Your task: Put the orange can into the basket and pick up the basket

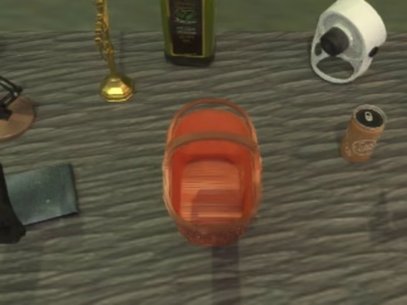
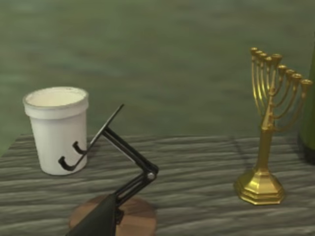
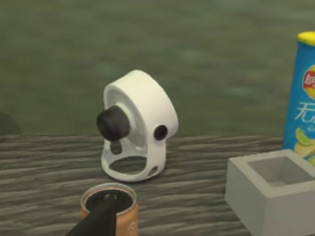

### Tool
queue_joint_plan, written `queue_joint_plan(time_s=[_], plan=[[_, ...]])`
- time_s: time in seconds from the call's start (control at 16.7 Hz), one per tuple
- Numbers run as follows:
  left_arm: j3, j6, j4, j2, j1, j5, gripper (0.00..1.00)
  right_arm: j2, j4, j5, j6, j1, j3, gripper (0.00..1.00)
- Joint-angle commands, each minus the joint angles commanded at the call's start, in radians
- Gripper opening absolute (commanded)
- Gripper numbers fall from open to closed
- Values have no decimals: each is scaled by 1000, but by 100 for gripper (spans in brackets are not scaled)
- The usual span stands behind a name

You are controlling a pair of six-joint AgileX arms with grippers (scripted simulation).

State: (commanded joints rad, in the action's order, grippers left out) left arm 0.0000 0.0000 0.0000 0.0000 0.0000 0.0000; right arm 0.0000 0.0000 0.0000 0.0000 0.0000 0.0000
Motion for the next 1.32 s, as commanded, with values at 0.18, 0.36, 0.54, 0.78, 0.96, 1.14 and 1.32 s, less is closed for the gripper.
queue_joint_plan(time_s=[0.18, 0.36, 0.54, 0.78, 0.96, 1.14, 1.32], plan=[[0, 0, 0, 0, 0, 0, 100, 10, -7, -1, -3, 2, 9, 100], [0, 0, 0, 0, 0, 0, 100, 103, -69, -7, -33, 16, 96, 100], [0, 0, 0, 0, 0, 0, 100, 292, -185, -9, -87, 34, 267, 100], [0, 0, 0, 0, 0, 0, 100, 669, -403, -7, -186, 62, 581, 100], [0, 0, 0, 0, 0, 0, 100, 1009, -594, -3, -272, 85, 852, 100], [0, 0, 0, 0, 0, 0, 100, 1358, -788, 1, -359, 107, 1130, 100], [0, 0, 0, 0, 0, 0, 100, 1685, -960, 4, -438, 128, 1396, 100]])
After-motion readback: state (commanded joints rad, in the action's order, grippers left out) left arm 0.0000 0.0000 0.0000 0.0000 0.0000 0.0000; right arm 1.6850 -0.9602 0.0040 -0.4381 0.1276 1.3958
